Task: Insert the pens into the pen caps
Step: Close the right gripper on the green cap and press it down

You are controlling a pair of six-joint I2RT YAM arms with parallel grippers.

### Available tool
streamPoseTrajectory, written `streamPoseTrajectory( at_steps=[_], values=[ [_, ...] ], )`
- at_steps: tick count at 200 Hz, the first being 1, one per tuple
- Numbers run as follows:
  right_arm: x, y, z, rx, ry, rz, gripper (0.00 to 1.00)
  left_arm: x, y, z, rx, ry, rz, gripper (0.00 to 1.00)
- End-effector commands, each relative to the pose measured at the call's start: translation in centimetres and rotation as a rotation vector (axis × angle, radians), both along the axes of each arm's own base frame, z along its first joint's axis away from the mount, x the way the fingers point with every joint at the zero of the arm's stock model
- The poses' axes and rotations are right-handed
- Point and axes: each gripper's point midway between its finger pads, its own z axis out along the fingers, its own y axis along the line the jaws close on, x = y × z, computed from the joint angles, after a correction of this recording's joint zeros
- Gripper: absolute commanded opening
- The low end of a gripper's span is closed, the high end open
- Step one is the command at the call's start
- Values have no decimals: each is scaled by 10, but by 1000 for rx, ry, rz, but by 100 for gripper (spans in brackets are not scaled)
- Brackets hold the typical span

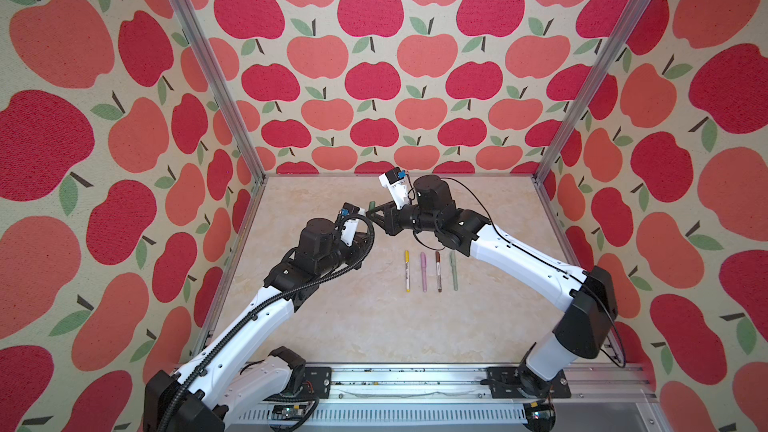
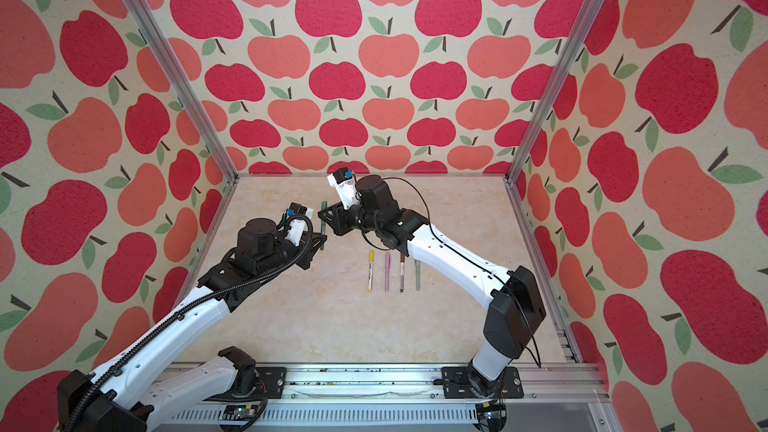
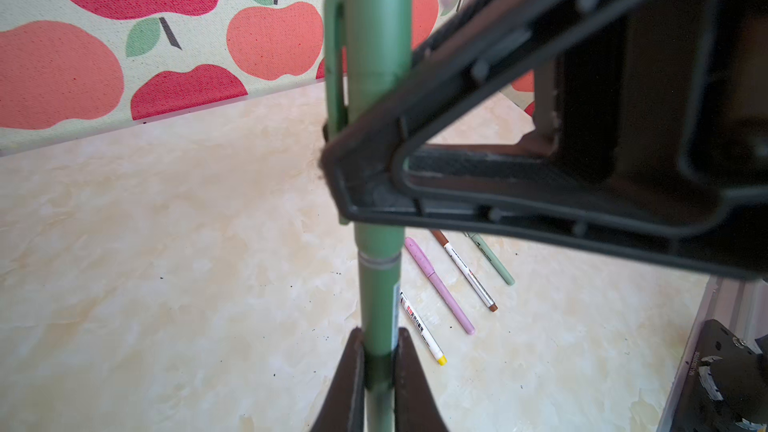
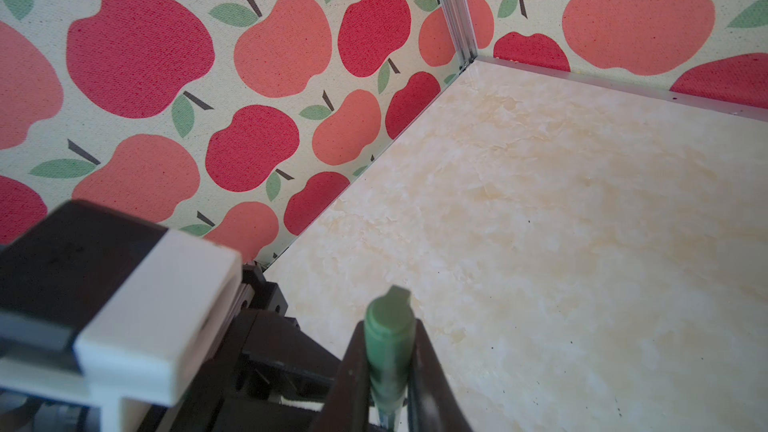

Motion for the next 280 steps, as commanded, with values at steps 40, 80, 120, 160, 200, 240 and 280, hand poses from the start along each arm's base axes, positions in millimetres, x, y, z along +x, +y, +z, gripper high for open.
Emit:
streamPoseTrajectory(
  at_steps=[40, 80, 120, 160, 200, 240, 280],
  values=[
    [-8, 7, -21, -6, 97, 33, 0, 13, 0, 31, -61, -127, 41, 0],
    [-13, 10, -30, 4, 150, 56, 0, 18, 3, 43, -96, -179, 79, 0],
    [-19, 11, -45, 9, 216, 70, 0, 26, 6, 61, -134, -249, 115, 0],
    [-27, 12, -58, 5, 257, 81, 0, 34, 2, 74, -148, -280, 112, 0],
    [-35, 13, -69, -7, 279, 88, 0, 39, -1, 83, -151, -304, 109, 0],
    [-40, 15, -78, -14, 300, 98, 0, 43, -1, 91, -150, -330, 112, 0],
    [-44, 16, -89, -26, 322, 101, 0, 45, 0, 102, -153, -356, 114, 0]
  ],
)
